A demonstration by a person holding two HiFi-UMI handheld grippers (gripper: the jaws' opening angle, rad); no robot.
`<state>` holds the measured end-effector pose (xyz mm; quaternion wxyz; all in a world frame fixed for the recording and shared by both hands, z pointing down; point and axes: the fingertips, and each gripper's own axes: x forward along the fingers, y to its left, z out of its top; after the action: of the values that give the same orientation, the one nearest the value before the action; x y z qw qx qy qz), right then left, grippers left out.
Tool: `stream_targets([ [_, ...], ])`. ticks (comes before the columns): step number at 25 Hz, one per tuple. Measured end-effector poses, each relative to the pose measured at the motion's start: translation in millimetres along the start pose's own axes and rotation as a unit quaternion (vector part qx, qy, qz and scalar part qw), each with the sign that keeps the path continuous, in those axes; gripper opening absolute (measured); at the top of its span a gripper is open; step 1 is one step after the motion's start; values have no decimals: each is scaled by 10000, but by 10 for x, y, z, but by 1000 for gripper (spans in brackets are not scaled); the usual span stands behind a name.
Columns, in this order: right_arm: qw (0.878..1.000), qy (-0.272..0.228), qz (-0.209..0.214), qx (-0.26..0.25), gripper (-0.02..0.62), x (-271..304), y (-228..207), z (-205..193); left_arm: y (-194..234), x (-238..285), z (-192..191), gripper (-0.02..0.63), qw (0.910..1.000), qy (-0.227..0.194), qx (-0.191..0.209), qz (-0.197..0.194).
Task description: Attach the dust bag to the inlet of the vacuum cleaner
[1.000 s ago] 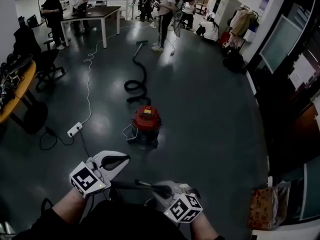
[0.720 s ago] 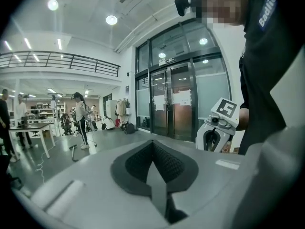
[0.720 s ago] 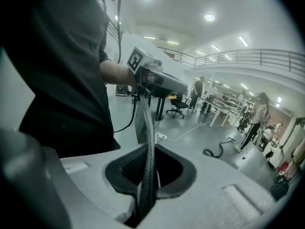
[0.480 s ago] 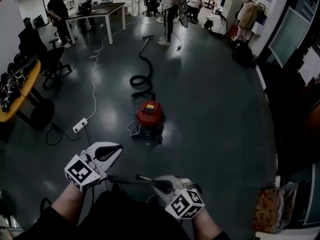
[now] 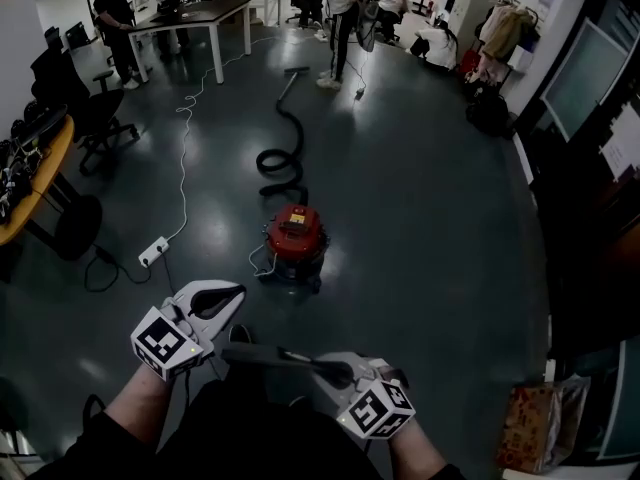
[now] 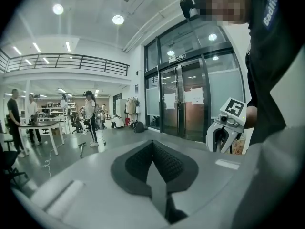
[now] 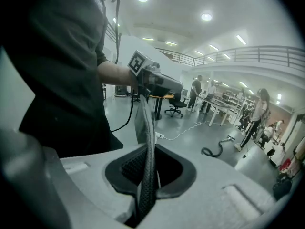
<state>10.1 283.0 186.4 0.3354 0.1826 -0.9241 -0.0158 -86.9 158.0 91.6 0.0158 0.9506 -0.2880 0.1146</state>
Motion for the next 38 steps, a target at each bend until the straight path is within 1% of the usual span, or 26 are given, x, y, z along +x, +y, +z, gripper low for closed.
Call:
stream_targets([
  [3,10000,54,-66,22,28,142,-176,54,260,111,-30,2,9999,-51,-16,-121],
  [8,9993,155,-341,59,28,467,-508,171,835,315,-126,2,9992,-129,15,-371],
  [11,9986,226,-450,169,28,684,-710,252,1189,447,-123,2,9982,-165,59,-568],
  [13,9976,331,-539,291,28,803,-842,301,1402,533,-147,2,9974,-212,15,-694],
  [17,9943,604,-761,435,28,1015,-1093,369,1728,702,-252,2,9951,-279,-50,-945],
  [21,9926,748,-816,489,28,1247,-1279,352,1980,901,-434,2,9945,-256,-148,-1009],
  [25,9934,753,-710,489,28,1408,-1460,298,2091,1134,-559,2,9951,-227,-203,-938],
  [27,9946,670,-642,466,28,1476,-1539,194,2127,1255,-626,2,9962,-201,-237,-816],
  [30,9960,510,-499,536,28,1561,-1695,61,2228,1452,-758,3,9983,-155,-299,-486],
  [32,9972,403,-357,520,28,1605,-1763,-93,2294,1570,-859,3,9987,-133,-452,-199],
  [34,9986,275,-193,415,28,1662,-1807,-282,2345,1691,-970,11,9986,-3,-521,48],
  [38,9992,78,77,377,28,1741,-1990,-531,2415,1997,-1278,63,9978,512,-314,292],
])
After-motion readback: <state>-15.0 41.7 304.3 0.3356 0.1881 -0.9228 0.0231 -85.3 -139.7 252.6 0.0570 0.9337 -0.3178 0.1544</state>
